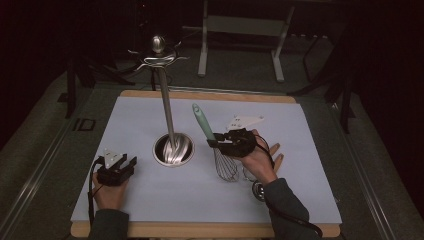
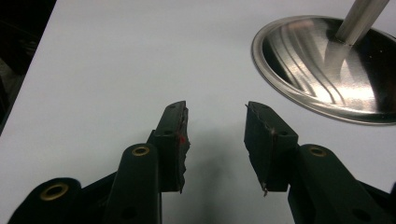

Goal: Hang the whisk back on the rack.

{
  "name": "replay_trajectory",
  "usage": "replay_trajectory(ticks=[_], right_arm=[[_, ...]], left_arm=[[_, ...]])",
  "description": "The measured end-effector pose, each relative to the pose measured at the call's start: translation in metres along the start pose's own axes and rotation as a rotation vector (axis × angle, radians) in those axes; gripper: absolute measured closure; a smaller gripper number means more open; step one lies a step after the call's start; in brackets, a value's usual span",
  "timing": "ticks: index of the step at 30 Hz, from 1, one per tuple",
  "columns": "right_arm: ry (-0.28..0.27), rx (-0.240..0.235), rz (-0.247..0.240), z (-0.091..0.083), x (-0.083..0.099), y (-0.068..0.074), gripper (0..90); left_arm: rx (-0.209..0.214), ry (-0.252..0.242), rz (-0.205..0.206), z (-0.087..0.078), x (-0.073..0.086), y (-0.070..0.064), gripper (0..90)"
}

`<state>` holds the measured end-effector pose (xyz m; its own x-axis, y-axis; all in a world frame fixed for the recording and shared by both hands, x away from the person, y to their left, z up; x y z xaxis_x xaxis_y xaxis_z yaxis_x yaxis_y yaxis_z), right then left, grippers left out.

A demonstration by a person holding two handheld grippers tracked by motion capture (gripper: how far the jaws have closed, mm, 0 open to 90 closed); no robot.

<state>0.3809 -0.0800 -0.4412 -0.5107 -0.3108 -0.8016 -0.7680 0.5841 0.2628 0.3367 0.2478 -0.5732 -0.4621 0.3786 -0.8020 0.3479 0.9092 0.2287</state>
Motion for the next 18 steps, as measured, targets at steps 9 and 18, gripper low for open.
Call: replay_trajectory(ticks=[9, 18], right_arm=[[-0.055, 0.004, -0.073, -0.011, -0.023, 0.007, 69.3], [-0.074, 0.013, -0.145, -0.017, -0.037, 0.013, 69.2]], left_arm=[[0.0, 0.0, -0.001, 0.0, 0.0, 0.0, 59.8], [0.001, -0.003, 0.0, 0.0, 0.0, 0.0, 59.2]])
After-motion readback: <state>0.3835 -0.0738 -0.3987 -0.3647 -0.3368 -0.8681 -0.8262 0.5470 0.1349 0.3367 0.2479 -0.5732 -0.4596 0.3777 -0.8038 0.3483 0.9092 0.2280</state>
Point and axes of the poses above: each handheld gripper's, and its own axes: z roughly forward along the jaws, x roughly out of its underside, y roughly to its left, the point moved 6 cm from there along z, roughly forward along the jaws, and after that the axes turned 15 degrees about z, right-handed, at the moved point
